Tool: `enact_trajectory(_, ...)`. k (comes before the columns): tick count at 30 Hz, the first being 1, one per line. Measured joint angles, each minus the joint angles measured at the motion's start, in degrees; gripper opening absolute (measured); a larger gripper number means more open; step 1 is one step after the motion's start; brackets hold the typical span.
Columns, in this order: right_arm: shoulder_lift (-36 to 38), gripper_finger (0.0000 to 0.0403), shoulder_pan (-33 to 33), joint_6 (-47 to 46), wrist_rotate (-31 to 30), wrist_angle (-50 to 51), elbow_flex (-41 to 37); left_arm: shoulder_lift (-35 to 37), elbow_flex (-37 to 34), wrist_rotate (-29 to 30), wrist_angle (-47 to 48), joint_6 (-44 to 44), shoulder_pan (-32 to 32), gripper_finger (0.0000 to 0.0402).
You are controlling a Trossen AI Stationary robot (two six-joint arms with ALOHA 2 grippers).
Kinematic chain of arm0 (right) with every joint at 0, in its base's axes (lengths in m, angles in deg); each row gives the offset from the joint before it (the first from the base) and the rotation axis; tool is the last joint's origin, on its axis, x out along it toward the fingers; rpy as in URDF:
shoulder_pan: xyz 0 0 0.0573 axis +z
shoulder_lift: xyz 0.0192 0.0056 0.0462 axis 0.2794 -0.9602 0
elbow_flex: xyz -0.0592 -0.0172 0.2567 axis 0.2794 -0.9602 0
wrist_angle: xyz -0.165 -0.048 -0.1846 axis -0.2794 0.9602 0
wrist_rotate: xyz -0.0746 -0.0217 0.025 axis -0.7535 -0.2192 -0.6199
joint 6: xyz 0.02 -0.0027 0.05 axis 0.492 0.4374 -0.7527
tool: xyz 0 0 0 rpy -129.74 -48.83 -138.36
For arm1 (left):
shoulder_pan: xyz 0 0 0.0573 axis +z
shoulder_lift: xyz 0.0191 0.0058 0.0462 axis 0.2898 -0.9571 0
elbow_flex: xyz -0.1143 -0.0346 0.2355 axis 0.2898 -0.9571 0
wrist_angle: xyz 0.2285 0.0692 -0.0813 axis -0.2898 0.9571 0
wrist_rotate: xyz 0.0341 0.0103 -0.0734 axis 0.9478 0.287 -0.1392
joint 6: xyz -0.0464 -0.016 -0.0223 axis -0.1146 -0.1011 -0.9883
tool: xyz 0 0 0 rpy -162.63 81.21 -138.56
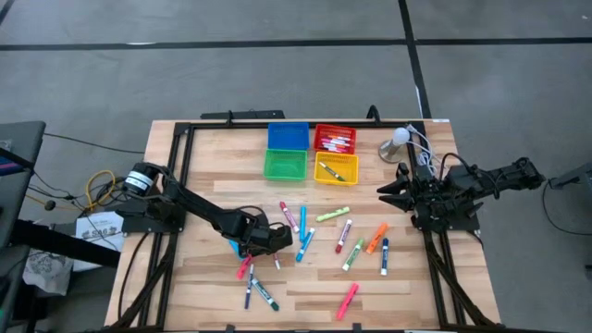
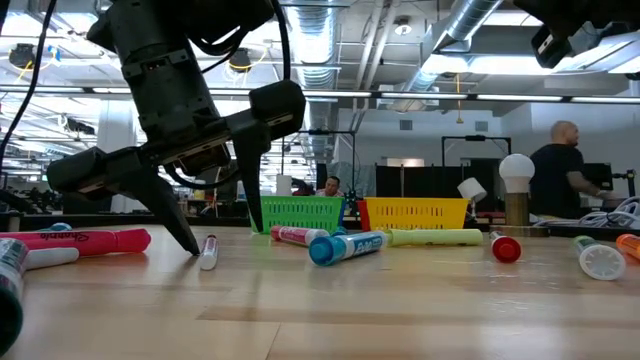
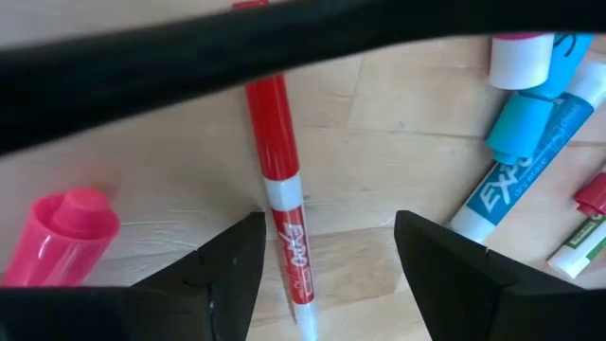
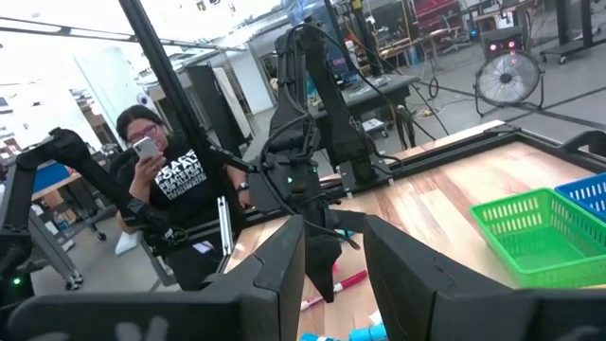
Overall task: Pick & Place Markers
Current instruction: Put the small red marker into the yellow basket
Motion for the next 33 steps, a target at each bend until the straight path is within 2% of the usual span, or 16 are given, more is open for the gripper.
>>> enact_trajectory(20,0.00,0.0102,0.00,-0.01,0.02,0.02,0.00,-0.16,-0.19,0.24,0.00,0.60,0.00,0.0234)
enact_trajectory(33,0.00,0.0102,0.00,0.37,0.02,0.02,0.00,-0.23,-0.23,-0.16,2.30,7.20,2.60,0.0165)
